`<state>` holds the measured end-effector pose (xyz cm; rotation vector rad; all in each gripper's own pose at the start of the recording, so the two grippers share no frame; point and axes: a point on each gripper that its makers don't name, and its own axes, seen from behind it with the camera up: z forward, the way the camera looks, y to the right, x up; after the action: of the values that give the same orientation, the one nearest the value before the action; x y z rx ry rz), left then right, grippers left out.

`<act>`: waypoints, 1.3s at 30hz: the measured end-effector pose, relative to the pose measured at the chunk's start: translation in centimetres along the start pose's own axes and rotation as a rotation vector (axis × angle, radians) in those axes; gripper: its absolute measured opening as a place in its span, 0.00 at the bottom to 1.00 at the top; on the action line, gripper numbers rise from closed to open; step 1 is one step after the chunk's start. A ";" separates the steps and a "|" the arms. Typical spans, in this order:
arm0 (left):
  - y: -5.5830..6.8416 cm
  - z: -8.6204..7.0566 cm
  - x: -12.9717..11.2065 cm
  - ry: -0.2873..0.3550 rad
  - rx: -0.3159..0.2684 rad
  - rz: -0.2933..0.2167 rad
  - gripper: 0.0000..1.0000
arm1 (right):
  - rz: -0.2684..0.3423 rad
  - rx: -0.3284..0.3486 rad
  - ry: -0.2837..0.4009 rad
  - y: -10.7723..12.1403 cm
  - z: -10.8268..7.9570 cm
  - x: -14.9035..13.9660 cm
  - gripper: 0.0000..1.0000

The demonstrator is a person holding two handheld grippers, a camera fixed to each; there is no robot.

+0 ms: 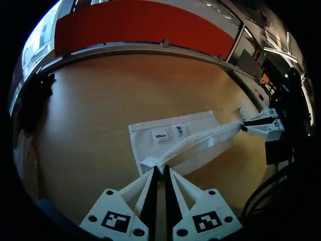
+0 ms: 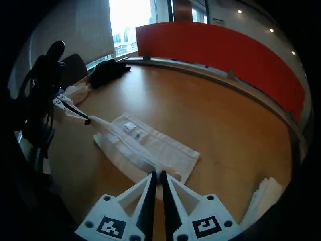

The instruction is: Fold towel

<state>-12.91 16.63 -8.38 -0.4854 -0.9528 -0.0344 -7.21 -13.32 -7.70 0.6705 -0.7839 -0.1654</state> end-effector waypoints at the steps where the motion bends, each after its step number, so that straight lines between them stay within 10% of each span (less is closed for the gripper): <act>1: 0.0 0.2 0.0 -0.001 0.001 0.000 0.11 | 0.000 -0.001 -0.004 0.1 0.2 -0.2 0.10; 25: -2.4 5.2 0.9 -0.034 0.064 0.094 0.14 | 0.025 -0.038 -0.059 2.5 3.7 -1.8 0.13; 39: -4.2 6.3 1.2 -0.033 0.127 0.166 0.48 | -0.032 -0.099 -0.076 4.5 5.1 -2.2 0.50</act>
<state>-18.10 15.69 -2.79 -0.4474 -0.9379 0.1838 -12.75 -11.51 -3.61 0.5858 -0.8333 -0.2582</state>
